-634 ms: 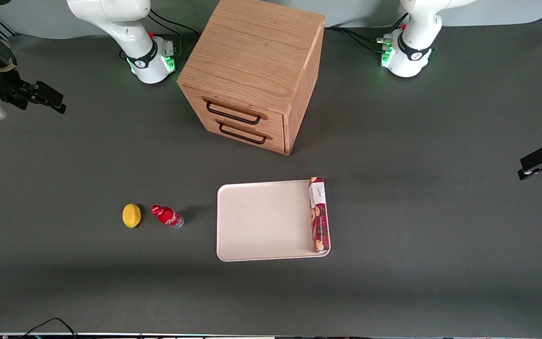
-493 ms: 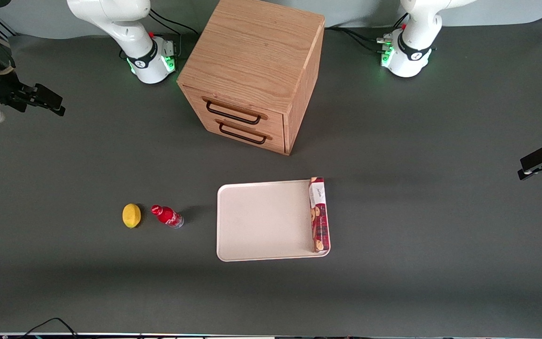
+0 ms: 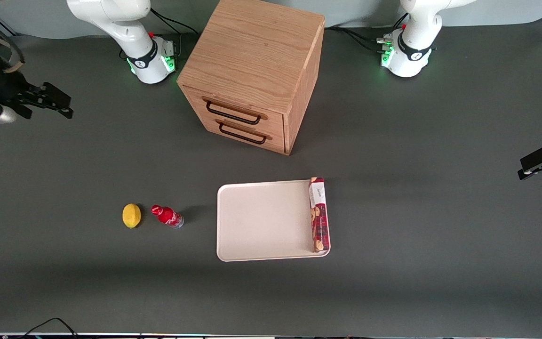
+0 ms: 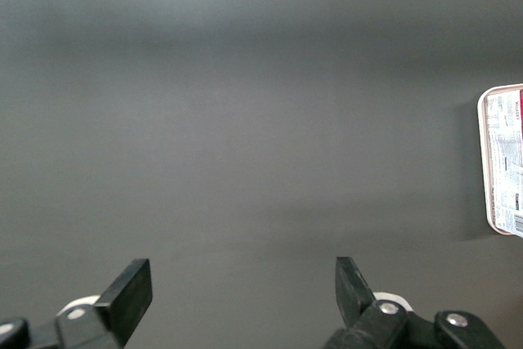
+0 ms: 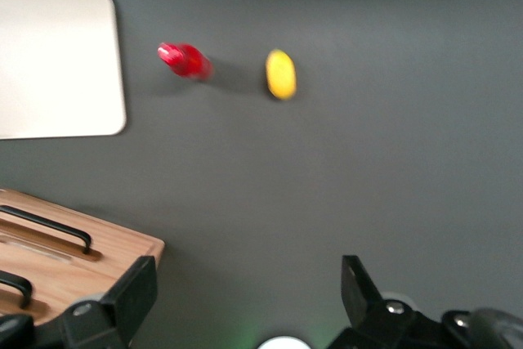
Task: Place coke bottle on tray
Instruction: 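Move the right gripper out toward the red Coca-Cola bottle, then lower the open right gripper over the red bottle's body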
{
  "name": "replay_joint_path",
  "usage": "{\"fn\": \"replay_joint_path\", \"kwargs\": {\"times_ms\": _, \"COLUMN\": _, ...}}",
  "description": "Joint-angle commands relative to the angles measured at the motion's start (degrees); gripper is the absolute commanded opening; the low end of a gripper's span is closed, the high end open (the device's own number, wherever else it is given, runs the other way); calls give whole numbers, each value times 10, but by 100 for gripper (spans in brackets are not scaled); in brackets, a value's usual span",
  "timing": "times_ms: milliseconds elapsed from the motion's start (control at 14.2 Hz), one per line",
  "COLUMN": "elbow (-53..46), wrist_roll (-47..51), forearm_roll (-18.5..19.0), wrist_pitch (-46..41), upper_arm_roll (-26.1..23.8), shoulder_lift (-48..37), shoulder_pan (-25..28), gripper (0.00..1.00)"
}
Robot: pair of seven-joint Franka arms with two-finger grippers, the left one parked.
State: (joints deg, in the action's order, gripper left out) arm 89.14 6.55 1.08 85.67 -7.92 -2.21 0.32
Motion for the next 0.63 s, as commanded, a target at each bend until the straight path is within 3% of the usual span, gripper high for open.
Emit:
{"fn": "replay_joint_path", "kwargs": {"times_ms": 0, "elbow": -146, "wrist_roll": 45, "forearm_roll": -6, "wrist_pitch": -16, "upper_arm_roll": -28, "shoulder_lift": 178, "shoulder_pan": 5, "gripper": 100}}
{"fn": "replay_joint_path", "kwargs": {"times_ms": 352, "elbow": -150, "wrist_roll": 129, "forearm_roll": 31, "wrist_pitch": 130, "upper_arm_roll": -48, "shoulder_lift": 332, "shoulder_pan": 20, "gripper": 100}}
{"fn": "replay_joint_path", "kwargs": {"times_ms": 563, "elbow": -114, "wrist_roll": 167, "forearm_roll": 59, "wrist_pitch": 212, "upper_arm_roll": -50, "shoulder_lift": 368, "shoulder_pan": 35, "gripper": 100}}
